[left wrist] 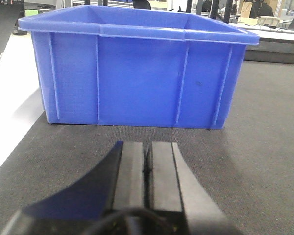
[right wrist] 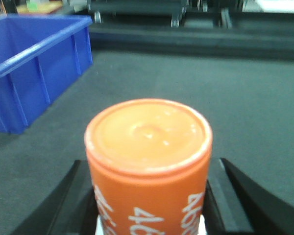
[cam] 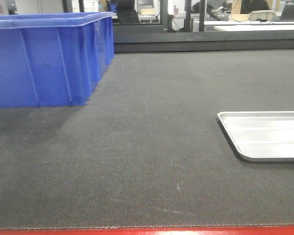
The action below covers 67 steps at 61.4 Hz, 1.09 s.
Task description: Grab orange capacitor from left shelf to right conveyor
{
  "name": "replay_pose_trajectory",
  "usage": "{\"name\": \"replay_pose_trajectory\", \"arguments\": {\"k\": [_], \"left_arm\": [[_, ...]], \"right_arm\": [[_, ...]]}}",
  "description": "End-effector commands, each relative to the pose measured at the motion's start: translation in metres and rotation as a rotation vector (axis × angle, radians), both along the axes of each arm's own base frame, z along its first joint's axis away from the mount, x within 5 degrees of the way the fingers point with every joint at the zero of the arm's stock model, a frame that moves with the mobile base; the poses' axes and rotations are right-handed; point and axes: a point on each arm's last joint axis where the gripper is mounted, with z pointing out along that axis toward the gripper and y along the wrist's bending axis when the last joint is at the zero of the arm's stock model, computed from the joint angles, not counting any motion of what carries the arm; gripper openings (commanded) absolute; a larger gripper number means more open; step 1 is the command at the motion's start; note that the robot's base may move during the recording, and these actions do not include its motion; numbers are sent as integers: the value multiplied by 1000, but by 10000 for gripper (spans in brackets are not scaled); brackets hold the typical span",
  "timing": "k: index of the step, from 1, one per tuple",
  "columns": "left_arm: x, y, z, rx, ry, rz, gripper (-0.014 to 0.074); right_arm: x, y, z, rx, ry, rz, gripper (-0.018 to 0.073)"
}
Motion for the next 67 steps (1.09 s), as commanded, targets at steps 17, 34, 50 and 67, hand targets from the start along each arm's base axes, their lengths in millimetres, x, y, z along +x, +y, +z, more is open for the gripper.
{"name": "replay_pose_trajectory", "arguments": {"k": [17,34,50,67], "left_arm": [[-2,0,11,-10,-113,-1,-105],[-2,0,11,-10,-113,-1,-105],[-2,0,11,-10,-113,-1,-105],[-2,0,11,-10,-113,-1,-105]], "right_arm": [[108,21,-1,-24,40,4,143],[113,24,-57,26,-213,21,143],[126,10,-106,21,-205,-62,143],[160,6,-142,-27,-185,-43,143]]}}
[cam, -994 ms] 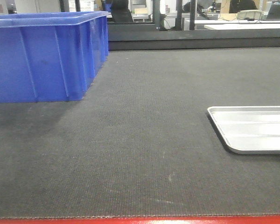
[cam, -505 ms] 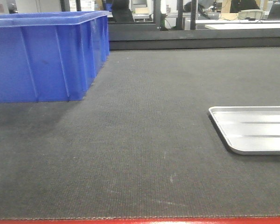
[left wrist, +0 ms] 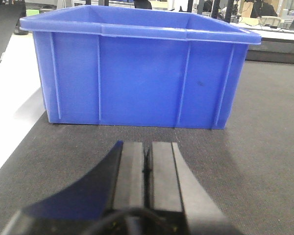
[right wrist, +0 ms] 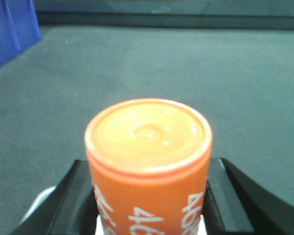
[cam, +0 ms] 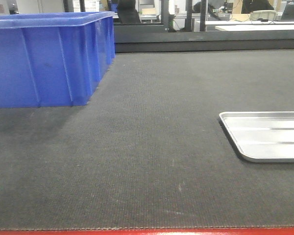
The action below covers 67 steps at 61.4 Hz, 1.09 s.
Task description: Grab orange capacitor from left shelf to right conveyor
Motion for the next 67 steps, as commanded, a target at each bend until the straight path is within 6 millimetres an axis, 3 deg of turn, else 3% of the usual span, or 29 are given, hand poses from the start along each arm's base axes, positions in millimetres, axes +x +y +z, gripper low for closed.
{"name": "replay_pose_trajectory", "arguments": {"k": [1,23,47,52,63,67], "left_arm": [[-2,0,11,-10,-113,-1,-105],[-2,0,11,-10,-113,-1,-105],[-2,0,11,-10,-113,-1,-105],[-2,0,11,-10,-113,-1,-105],[-2,0,11,-10,-113,-1,-105],[-2,0,11,-10,-113,-1,-105]], "right_arm": [[11,4,8,-16,-146,51,143],[27,8,-28,-57,-82,99,143],[30,8,-42,-65,-24,100,163],[30,8,-42,-65,-22,100,244],[29,8,-43,-69,1,99,568],[29,8,-43,-68,-3,99,644]]}}
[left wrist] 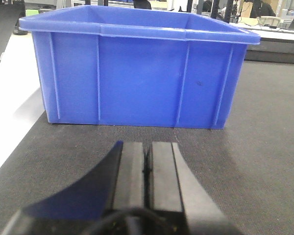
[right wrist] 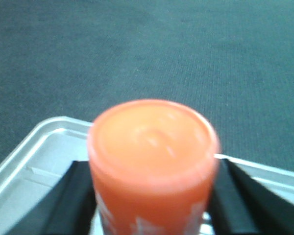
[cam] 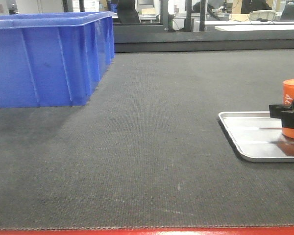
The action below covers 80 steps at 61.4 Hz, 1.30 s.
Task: Grab orange capacitor from left shelf to right conveyor
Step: 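Lower the capacitor onto the metal tray and open the right gripper, then raise the right gripper away from the standing capacitor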
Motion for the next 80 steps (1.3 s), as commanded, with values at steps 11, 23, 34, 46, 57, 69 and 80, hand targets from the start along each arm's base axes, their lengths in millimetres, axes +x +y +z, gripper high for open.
{"name": "replay_pose_trajectory", "arguments": {"k": [11,23,34,46,57,69,80], "left_arm": [[-2,0,11,-10,-113,-1,-105],[-2,0,11,-10,-113,-1,-105],[-2,0,11,-10,-113,-1,-105],[-2,0,11,-10,-113,-1,-105],[-2,0,11,-10,-113,-1,-105],[-2,0,11,-10,-113,-1,-105],[-2,0,11,-10,-113,-1,-105]], "right_arm": [[2,-1,23,-5,-118,0,627],[-10,-3,48,-5,-126,-16,627],[-34,-2,83,46,-170,-25,626],[-71,0,114,134,-213,-28,523],[-110,0,128,139,-217,-12,219],[-144,-5,132,126,-171,-13,60],[-159,-11,145,118,-134,-48,59]]}}
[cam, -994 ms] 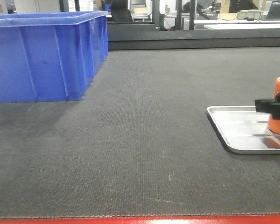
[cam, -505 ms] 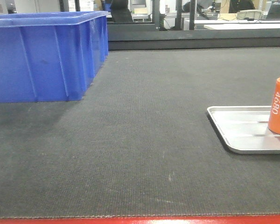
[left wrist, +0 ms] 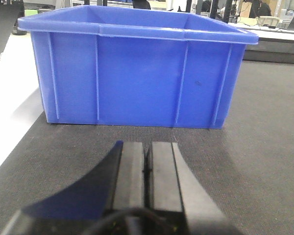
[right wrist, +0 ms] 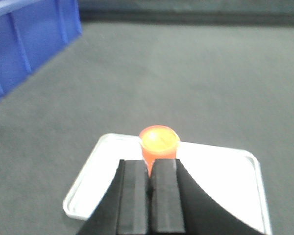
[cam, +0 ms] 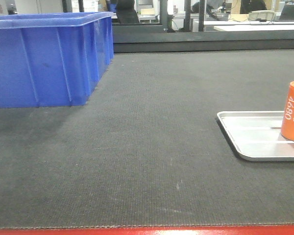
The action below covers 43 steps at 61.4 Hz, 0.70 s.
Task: Grab orange capacitor from left shelf to right conveyor
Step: 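Raise the right gripper away from the standing capacitor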
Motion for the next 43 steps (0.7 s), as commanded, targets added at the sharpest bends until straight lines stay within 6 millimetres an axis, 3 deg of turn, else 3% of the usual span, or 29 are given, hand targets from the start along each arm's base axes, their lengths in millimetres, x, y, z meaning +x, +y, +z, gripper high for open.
{"name": "replay_pose_trajectory", "arguments": {"k": [1,30,43], "left_arm": [[-2,0,11,-10,-113,-1,-105],[-2,0,11,-10,-113,-1,-105],[-2,0,11,-10,-113,-1,-105]], "right_arm": [[-3,0,23,15,-90,7,59],[-3,0,23,15,-90,6,59],[-7,-5,14,-12,-96,-48,59]]}}
